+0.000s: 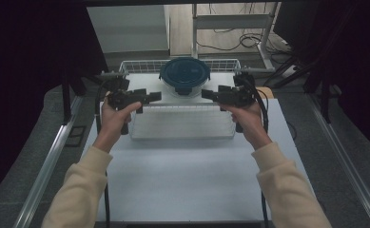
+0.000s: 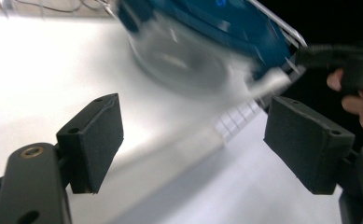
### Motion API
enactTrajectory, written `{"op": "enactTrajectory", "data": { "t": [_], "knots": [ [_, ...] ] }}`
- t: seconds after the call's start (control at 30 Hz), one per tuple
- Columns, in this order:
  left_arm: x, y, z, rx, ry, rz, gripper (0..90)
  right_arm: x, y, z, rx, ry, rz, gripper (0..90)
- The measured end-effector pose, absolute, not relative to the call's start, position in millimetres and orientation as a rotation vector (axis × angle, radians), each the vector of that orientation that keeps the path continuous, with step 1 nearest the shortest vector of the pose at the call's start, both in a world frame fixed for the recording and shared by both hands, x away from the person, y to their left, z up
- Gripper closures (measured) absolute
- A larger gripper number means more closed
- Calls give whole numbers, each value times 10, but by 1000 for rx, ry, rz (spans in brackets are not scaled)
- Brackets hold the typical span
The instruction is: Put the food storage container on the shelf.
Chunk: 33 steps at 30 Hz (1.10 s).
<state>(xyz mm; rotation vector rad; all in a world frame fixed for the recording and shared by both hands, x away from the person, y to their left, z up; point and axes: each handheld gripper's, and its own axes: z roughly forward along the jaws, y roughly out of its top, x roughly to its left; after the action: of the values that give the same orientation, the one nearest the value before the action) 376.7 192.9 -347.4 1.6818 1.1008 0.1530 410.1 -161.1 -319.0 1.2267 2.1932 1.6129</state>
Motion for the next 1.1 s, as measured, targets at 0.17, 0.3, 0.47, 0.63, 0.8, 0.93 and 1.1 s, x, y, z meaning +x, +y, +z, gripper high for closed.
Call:
{"op": "enactTrajectory", "data": {
  "t": [0.17, 0.3, 0.47, 0.63, 0.8, 0.93, 1.1],
  "knots": [
    [3299, 2018, -3720, 1708, 1056, 183, 200, 3636, -1853, -3456, 1070, 2194, 1580, 216],
    [2998, 2062, -4075, 1733, 1058, 186, 205, 3391, -1975, -3679, 1021, 2235, 1536, 219],
    [2855, 2042, -4477, 1761, 1100, 146, 223, 3148, -2120, -4047, 1023, 2288, 1469, 219],
    [2755, 2014, -4737, 1840, 1117, 138, 219, 3024, -2220, -4363, 1047, 2332, 1398, 219],
    [2647, 1993, -4806, 1868, 1113, 181, 221, 2952, -2292, -4579, 1115, 2377, 1413, 219],
    [2619, 1982, -4824, 1875, 1118, 190, 221, 2938, -2314, -4577, 1111, 2359, 1415, 219],
    [2587, 1967, -4820, 1898, 1070, 203, 213, 2889, -2309, -4623, 1075, 2336, 1389, 203]
  ]
}}
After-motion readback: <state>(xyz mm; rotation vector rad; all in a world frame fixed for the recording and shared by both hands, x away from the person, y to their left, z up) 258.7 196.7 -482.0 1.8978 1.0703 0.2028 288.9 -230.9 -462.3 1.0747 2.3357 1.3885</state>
